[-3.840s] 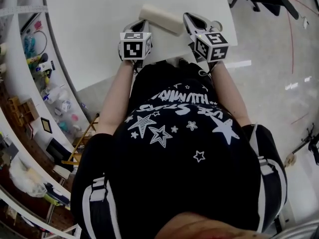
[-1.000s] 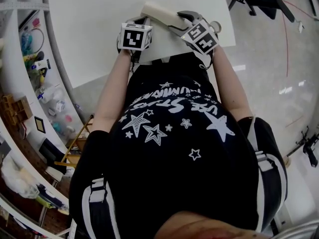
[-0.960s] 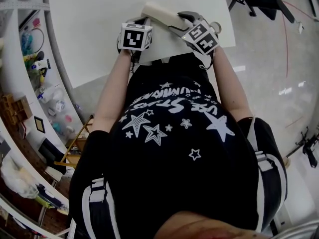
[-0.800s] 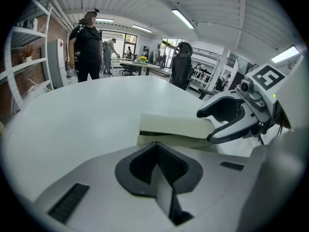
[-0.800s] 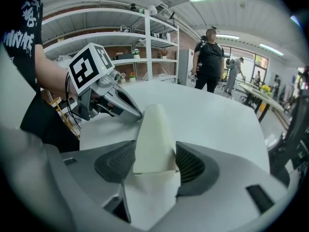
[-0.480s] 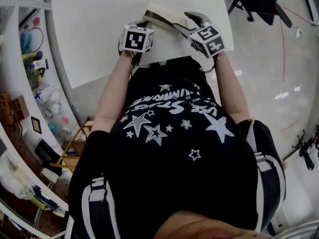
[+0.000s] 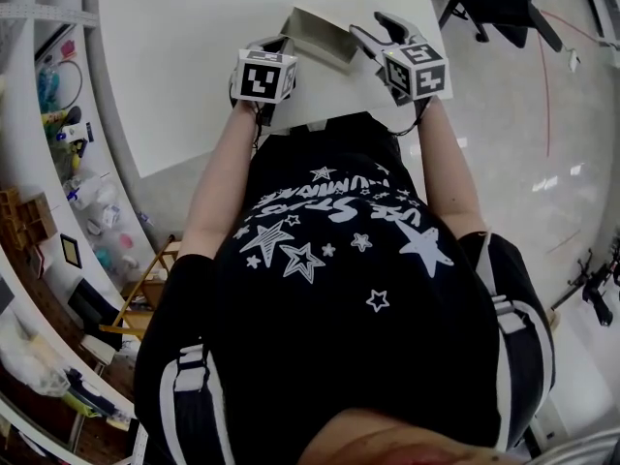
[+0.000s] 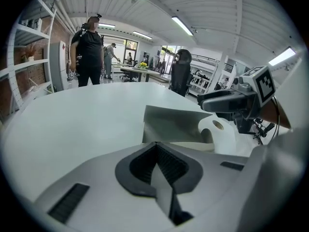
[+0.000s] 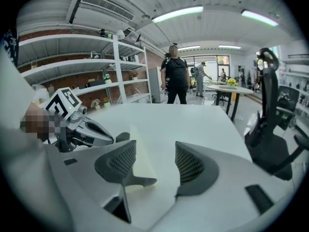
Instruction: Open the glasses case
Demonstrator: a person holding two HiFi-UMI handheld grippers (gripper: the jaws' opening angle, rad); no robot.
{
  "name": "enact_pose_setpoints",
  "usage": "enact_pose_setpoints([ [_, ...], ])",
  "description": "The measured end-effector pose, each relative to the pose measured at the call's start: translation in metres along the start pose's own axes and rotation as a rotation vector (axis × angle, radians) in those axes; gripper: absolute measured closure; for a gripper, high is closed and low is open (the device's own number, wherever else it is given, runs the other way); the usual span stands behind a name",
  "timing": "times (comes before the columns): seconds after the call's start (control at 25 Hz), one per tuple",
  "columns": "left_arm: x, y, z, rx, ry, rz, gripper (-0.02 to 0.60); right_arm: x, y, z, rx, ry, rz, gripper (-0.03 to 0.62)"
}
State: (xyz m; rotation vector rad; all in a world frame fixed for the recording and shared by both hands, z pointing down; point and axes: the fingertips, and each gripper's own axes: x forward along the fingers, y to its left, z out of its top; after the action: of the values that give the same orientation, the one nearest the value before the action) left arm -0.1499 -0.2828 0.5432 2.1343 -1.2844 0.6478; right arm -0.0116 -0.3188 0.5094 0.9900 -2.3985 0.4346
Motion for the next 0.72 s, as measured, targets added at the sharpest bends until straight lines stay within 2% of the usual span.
enact_pose_setpoints([
  [0.16,0.002,-0.001,-0.001,-0.003,0.002,-0.009,0.569,-0.001,-0.013,-0.001,0.070,-0.015,-0.038,0.329],
  [0.48,0.004,-0.002,0.001,-0.026,-0.011,-0.035,0.569,0.004,-0.013,-0.004,0.075,-0.002,-0.045,0.329],
  [0.72,0.000,0.000,0.003,-0.035,-0.038,-0.006,0.569,-0.004,-0.015,-0.001,0.091,-0.020,-0.050,0.329],
])
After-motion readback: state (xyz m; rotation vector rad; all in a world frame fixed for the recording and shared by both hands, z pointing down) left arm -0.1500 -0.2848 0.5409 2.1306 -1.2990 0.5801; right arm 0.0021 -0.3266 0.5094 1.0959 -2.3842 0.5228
